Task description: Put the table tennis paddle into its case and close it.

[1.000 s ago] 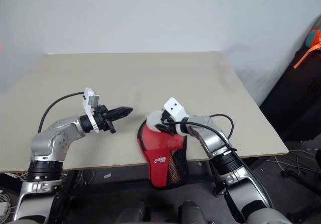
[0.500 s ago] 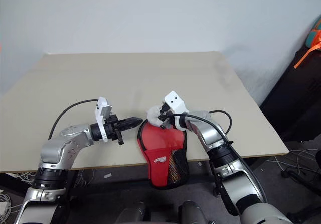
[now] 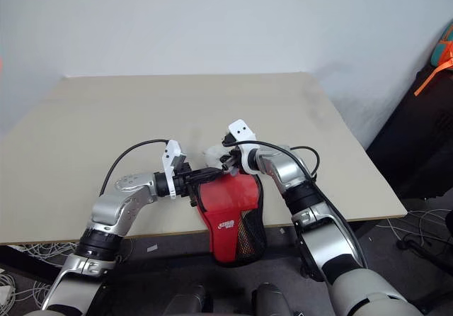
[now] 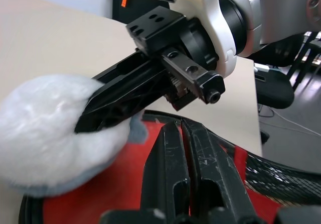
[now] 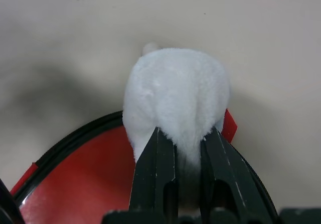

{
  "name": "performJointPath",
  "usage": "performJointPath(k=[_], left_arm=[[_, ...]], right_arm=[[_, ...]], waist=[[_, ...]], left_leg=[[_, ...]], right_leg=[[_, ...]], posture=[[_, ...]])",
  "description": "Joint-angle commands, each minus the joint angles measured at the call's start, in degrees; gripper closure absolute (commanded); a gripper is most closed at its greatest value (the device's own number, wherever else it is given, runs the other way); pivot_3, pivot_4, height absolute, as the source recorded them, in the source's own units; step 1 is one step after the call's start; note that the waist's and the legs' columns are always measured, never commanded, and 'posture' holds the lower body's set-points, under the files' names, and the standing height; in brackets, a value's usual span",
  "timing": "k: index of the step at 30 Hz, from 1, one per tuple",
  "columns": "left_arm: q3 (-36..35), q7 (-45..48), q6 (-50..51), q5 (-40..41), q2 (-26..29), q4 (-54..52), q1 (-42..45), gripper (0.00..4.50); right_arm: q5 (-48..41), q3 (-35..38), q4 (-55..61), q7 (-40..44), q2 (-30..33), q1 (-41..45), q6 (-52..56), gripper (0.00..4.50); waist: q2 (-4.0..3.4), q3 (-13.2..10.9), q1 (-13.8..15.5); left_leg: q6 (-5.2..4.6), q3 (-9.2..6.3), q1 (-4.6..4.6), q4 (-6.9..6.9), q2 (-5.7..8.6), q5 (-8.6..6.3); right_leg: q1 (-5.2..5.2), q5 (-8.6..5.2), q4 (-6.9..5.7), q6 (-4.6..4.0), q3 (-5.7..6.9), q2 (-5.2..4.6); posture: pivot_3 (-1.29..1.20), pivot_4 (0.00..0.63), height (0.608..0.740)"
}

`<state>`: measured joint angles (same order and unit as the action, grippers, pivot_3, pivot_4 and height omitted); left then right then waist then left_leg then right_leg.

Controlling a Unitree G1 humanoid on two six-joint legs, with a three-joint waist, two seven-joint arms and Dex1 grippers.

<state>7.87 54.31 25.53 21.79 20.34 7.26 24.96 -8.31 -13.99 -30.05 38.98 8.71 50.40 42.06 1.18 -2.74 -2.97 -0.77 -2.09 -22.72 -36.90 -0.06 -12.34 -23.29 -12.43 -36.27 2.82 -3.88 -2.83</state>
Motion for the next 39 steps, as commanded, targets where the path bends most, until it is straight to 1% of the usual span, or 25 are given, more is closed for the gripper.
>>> performJointPath(k=[1, 10, 23, 31, 39], left_arm=[[1.2, 0.1, -4.1, -2.6, -0.8, 1.8, 1.6, 4.5], [4.0, 0.8, -8.5, -6.5, -2.8, 7.2, 1.4, 4.5], [5.4, 0.8, -13.1, -11.2, -4.5, 15.6, 1.7, 4.5], [5.7, 1.1, -13.9, -12.5, -4.3, 16.8, 1.3, 4.5], [5.8, 1.6, -13.8, -13.2, -4.0, 17.0, 1.7, 4.5]], right_arm=[[-0.5, 2.2, -2.6, 0.1, -0.6, 3.4, -0.6, 4.38], [-0.3, 4.7, -9.8, 0.2, -1.9, 7.4, -1.5, 4.38], [-0.4, 7.3, -14.3, -1.0, -2.9, 9.7, -1.7, 4.38], [0.7, 10.9, -23.2, -7.6, -2.6, 13.3, -5.6, 4.38], [1.3, 13.7, -30.6, -11.5, -1.5, 17.2, -10.5, 4.38]], waist=[[-0.02, 0.0, 0.0], [-0.04, 0.0, -0.1], [-0.09, 0.0, -0.1], [-0.23, 0.1, -0.1], [-0.29, 0.1, -0.1]], left_leg=[[0.0, 0.0, 0.0, 0.0, 0.0, 0.0], [0.0, 0.0, 0.0, 0.0, 0.01, 0.0], [0.0, 0.01, 0.04, -0.02, 0.05, 0.0], [0.0, 0.01, 0.08, -0.02, 0.05, 0.0], [-0.01, 0.01, 0.08, -0.02, 0.06, 0.0]], right_leg=[[0.0, 0.03, -0.01, -0.05, 0.0, 0.0], [-0.03, 0.08, -0.06, -0.14, -0.01, 0.0], [-0.1, -0.02, -0.33, 0.01, -0.07, 0.0], [-0.07, -0.02, -0.36, 0.01, -0.09, 0.0], [-0.07, -0.02, -0.37, 0.01, -0.1, 0.0]], posture=[[0.0, 0.0, 0.739], [0.0, 0.0, 0.739], [0.0, 0.0, 0.739], [0.0, 0.0, 0.739], [0.0, 0.0, 0.739]])
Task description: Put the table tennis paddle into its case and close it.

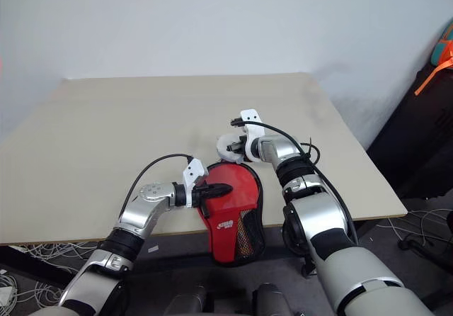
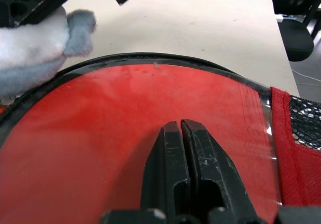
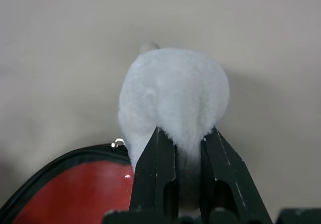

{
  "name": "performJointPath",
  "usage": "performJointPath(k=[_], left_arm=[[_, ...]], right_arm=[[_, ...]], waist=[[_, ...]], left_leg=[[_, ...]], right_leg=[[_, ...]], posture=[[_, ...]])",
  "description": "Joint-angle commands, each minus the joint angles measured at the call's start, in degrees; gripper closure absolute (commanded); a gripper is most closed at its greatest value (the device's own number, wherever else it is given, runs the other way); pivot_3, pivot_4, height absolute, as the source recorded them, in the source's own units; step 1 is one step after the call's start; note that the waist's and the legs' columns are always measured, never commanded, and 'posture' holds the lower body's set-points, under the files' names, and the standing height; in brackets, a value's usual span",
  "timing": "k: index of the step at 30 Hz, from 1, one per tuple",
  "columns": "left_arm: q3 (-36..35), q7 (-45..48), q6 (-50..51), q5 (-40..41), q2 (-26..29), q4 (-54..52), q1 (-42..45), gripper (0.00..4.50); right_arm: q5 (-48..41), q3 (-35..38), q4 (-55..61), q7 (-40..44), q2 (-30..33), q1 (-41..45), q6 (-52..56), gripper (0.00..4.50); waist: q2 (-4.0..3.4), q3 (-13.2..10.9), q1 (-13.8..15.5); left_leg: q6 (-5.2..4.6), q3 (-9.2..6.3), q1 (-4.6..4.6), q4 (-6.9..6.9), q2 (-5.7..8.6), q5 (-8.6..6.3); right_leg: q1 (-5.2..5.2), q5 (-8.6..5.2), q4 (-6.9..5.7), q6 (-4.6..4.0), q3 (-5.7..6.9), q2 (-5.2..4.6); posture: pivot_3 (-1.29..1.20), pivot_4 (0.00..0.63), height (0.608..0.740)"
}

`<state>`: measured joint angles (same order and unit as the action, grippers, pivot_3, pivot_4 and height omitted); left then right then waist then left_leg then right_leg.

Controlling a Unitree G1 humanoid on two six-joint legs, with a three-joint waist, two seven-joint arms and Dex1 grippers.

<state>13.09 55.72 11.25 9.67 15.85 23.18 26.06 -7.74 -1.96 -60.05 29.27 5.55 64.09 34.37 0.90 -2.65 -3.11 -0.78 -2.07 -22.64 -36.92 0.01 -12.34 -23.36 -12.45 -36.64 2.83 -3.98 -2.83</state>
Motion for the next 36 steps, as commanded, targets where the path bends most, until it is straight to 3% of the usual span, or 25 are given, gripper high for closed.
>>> performJointPath(k=[1, 19, 22, 28, 36], left_arm=[[0.6, 0.4, 0.6, -1.2, 0.5, 1.2, 0.7, 4.5], [2.2, 2.9, 1.2, -3.6, 1.0, 3.6, 2.5, 4.5], [2.3, 3.0, 1.2, -3.6, 1.0, 3.9, 2.7, 4.5], [2.4, 3.4, 1.4, -3.5, 1.0, 4.4, 3.3, 4.5], [2.9, 4.2, 1.2, -3.8, 1.0, 5.5, 4.0, 4.5]], right_arm=[[0.8, 1.8, -1.1, -1.8, 1.8, 3.9, -3.2, 4.38], [4.4, -0.2, -0.3, 3.2, 9.4, 3.0, -4.9, 4.38], [5.3, -2.5, 4.4, 8.5, 12.1, 0.2, -3.2, 4.38], [4.2, -7.4, 25.2, 20.1, 19.7, -10.5, 3.4, 4.38], [2.5, -7.2, 42.9, 25.0, 28.3, -20.5, 9.8, 4.38]], waist=[[-0.01, 0.0, 0.0], [-0.16, 0.0, 0.1], [-0.18, 0.0, 0.1], [-0.29, 0.0, 0.2], [-0.38, 0.0, 0.2]], left_leg=[[0.0, 0.0, 0.0, 0.0, 0.0, 0.0], [-0.01, -0.02, 0.0, -0.02, 0.05, 0.0], [-0.01, -0.03, -0.01, -0.03, 0.07, 0.0], [-0.01, -0.03, -0.01, -0.06, 0.09, 0.0], [-0.02, -0.01, -0.02, -0.09, 0.09, -0.01]], right_leg=[[0.0, 0.0, 0.0, 0.0, 0.0, 0.0], [0.05, -0.02, 0.0, 0.02, -0.02, -0.01], [0.06, -0.03, 0.01, 0.03, -0.02, -0.02], [0.06, -0.06, 0.0, 0.08, -0.03, -0.03], [0.06, -0.12, 0.02, 0.14, -0.05, -0.04]], posture=[[0.0, 0.0, 0.739], [0.0, 0.0, 0.739], [0.0, 0.0, 0.739], [0.0, 0.0, 0.739], [0.0, 0.0, 0.739]])
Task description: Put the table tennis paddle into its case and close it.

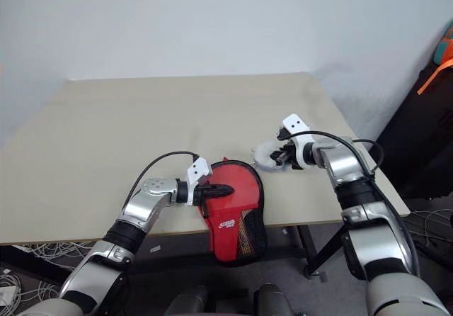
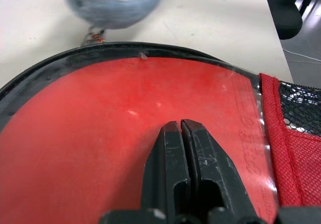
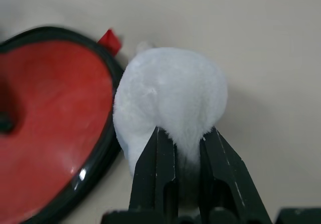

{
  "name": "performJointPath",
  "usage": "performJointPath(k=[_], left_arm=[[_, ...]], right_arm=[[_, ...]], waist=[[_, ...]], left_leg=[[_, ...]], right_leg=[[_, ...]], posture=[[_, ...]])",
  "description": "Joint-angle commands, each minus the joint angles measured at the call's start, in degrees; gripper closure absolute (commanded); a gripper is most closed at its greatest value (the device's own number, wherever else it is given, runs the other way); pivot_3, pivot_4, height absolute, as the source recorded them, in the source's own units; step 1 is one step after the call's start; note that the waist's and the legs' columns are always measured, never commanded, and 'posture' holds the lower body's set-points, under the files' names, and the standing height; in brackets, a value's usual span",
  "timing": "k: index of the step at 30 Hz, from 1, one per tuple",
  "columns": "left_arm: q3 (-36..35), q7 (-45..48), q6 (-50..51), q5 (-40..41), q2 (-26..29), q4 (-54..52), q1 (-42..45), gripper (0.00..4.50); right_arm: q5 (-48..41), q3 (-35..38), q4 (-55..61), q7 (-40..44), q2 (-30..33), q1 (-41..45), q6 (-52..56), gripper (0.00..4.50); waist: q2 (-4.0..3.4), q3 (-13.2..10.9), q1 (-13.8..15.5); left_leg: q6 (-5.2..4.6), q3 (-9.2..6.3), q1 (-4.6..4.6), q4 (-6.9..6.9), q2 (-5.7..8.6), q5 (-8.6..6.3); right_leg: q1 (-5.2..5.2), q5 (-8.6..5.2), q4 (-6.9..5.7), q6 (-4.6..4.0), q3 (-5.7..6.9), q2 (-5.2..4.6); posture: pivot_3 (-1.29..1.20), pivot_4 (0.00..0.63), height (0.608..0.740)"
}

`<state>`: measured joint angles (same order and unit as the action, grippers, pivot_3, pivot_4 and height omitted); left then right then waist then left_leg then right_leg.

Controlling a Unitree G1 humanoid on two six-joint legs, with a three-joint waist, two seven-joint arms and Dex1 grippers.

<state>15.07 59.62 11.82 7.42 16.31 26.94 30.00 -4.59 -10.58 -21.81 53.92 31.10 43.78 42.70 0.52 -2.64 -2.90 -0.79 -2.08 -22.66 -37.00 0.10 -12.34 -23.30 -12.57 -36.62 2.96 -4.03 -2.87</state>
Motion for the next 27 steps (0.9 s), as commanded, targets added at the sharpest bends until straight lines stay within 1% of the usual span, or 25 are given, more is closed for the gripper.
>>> performJointPath(k=[1, 8, 15, 27], left_arm=[[0.9, 0.3, 0.6, -1.6, 0.5, 1.9, 0.1, 4.5], [1.1, 0.6, 0.6, -1.6, 0.4, 2.5, 0.5, 4.5], [1.2, 0.9, 0.5, -1.8, 0.6, 2.9, 0.8, 4.5], [1.4, 1.9, 0.3, -2.0, 1.0, 4.1, 1.4, 4.5]], right_arm=[[-0.8, 1.5, 5.3, 0.3, 3.2, -0.6, 1.9, 4.38], [-2.2, 2.2, 9.7, 1.7, 7.4, -3.9, 3.1, 4.38], [-6.8, 3.3, 19.4, 9.1, 14.6, -11.6, 0.2, 4.38], [-13.3, 7.2, 29.1, 17.6, 25.2, -24.7, -5.0, 4.38]], waist=[[0.0, 0.0, 0.0], [0.0, 0.0, 0.3], [0.01, 0.0, 0.4], [0.05, 0.0, 0.4]], left_leg=[[0.0, 0.01, 0.0, 0.0, 0.0, 0.0], [-0.01, 0.02, -0.01, -0.02, 0.02, 0.0], [-0.04, 0.02, -0.03, -0.08, 0.03, -0.03], [-0.07, 0.02, -0.02, -0.14, 0.02, -0.07]], right_leg=[[0.0, 0.0, 0.01, 0.0, 0.0, 0.0], [0.01, -0.02, 0.03, 0.0, 0.0, -0.02], [0.04, -0.06, 0.05, 0.05, 0.01, -0.04], [0.06, -0.17, 0.06, 0.0, 0.02, -0.05]], posture=[[0.0, 0.0, 0.739], [0.0, 0.0, 0.739], [0.0, 0.0, 0.739], [0.0, 0.0, 0.739]])
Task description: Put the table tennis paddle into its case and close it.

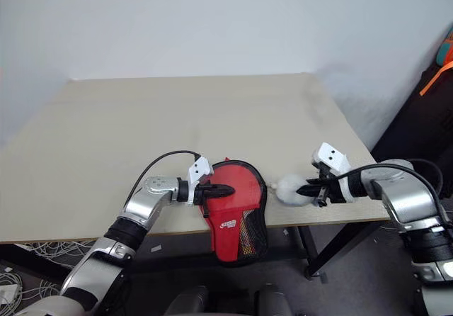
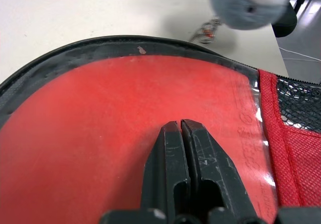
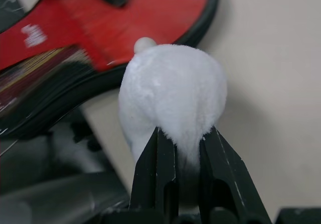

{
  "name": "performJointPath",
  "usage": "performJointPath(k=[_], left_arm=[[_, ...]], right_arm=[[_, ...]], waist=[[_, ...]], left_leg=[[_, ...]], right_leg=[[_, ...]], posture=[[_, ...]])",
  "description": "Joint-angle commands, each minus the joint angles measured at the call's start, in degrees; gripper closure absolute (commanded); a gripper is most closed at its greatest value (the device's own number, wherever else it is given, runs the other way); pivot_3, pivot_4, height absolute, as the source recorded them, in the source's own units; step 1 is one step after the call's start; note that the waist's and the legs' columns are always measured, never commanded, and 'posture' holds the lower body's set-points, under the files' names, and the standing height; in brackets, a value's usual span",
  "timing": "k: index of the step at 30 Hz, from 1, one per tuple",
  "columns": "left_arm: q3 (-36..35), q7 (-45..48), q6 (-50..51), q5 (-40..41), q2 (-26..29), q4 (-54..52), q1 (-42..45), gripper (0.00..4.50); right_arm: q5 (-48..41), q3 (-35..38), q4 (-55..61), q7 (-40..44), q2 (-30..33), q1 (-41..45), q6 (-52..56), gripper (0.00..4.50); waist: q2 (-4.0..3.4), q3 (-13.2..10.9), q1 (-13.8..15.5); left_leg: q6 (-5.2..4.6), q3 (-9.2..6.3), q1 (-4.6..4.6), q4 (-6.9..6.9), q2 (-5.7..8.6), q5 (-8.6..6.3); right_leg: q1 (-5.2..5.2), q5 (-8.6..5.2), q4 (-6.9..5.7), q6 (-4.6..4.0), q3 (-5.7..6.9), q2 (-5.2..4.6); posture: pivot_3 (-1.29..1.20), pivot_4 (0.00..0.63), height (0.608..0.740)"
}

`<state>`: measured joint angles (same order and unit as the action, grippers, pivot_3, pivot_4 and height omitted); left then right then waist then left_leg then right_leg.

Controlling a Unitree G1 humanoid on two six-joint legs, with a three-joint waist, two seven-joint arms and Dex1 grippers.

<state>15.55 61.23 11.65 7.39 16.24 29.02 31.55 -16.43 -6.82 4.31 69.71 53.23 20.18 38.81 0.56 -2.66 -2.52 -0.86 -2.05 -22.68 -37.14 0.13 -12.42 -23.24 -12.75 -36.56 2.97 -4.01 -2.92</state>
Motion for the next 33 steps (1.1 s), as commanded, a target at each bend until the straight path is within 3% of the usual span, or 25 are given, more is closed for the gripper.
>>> performJointPath(k=[1, 14, 27, 33], left_arm=[[0.9, 0.3, 0.5, -2.0, 1.0, 2.2, -0.1, 4.5], [0.5, 0.5, -0.4, -1.7, 0.6, 3.8, 1.2, 4.5], [2.9, 3.7, -2.6, -3.0, 0.4, 5.6, 2.6, 4.5], [4.3, 5.7, -4.5, -4.9, 0.3, 8.1, 4.0, 4.5]], right_arm=[[-2.1, 3.8, 4.0, 2.6, 3.8, -2.2, -1.5, 4.38], [-8.2, 10.0, 13.6, 9.2, 11.7, -16.5, -6.7, 4.38], [-5.3, 6.5, 10.1, 1.9, 9.2, -12.6, -6.3, 4.38], [-6.3, 6.2, 11.8, 2.3, 9.2, -13.8, -6.3, 4.38]], waist=[[0.01, 0.0, 0.0], [0.1, 0.0, 1.3], [0.1, 0.0, 1.4], [0.1, 0.0, 1.4]], left_leg=[[0.0, 0.0, 0.0, 0.0, 0.0, -0.01], [-0.08, 0.02, -0.02, -0.25, 0.01, -0.21], [-0.13, 0.06, -0.05, -0.48, 0.0, -0.31], [-0.16, 0.06, -0.05, -0.57, -0.01, -0.37]], right_leg=[[0.0, -0.01, 0.0, 0.0, 0.0, 0.0], [0.07, -0.1, 0.03, 0.06, 0.01, -0.04], [0.11, -0.1, 0.03, 0.06, 0.0, -0.04], [0.15, -0.11, 0.02, 0.07, 0.0, -0.04]], posture=[[0.0, 0.0, 0.739], [0.0, 0.0, 0.739], [0.0, 0.0, 0.739], [0.0, 0.0, 0.739]])
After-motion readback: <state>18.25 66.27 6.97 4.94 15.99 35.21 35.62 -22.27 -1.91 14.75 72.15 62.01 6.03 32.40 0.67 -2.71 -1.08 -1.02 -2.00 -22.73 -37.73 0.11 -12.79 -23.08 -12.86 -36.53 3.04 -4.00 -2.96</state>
